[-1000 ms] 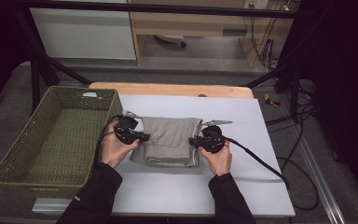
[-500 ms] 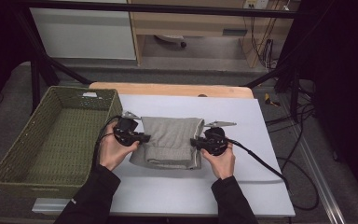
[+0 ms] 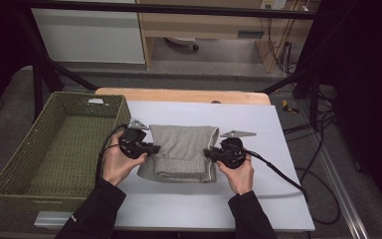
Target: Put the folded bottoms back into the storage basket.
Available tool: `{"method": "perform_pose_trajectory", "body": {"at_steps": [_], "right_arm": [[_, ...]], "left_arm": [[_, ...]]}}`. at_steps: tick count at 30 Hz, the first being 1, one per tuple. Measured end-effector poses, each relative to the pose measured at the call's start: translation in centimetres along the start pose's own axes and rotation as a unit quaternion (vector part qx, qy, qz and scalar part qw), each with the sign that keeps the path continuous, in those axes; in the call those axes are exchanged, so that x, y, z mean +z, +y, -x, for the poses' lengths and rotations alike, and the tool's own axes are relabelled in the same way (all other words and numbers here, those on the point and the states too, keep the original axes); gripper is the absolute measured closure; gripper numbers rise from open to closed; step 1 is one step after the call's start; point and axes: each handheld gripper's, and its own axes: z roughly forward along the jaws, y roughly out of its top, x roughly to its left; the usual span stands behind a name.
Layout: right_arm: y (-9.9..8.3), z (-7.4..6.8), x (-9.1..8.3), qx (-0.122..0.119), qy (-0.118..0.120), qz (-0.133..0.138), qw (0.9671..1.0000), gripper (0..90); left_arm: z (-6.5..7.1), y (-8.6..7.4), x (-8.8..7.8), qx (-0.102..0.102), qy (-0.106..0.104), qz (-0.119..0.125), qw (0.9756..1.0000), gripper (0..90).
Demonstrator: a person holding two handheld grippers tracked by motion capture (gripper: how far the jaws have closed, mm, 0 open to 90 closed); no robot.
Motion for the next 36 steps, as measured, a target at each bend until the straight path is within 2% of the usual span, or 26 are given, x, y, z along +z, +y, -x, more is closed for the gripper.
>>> {"method": "perform_pose_trajectory", "body": {"at_steps": [7,14,36], "right_arm": [[-0.1,-0.3,-0.4,-0.003,0.001,0.005,1.0,73.6],[0.3,-1.1,-0.9,-0.02,-0.003,0.013,0.9997,73.6],[0.5,-2.3,-2.5,-0.026,0.011,0.031,0.9991,73.6]], "left_arm": [[0.3,0.1,-0.5,0.005,0.0,0.002,1.0,81.2],[0.5,0.1,-1.4,0.01,0.004,0.005,0.9999,81.2],[1.1,0.4,-3.5,0.019,0.001,0.014,0.9997,81.2]]}}
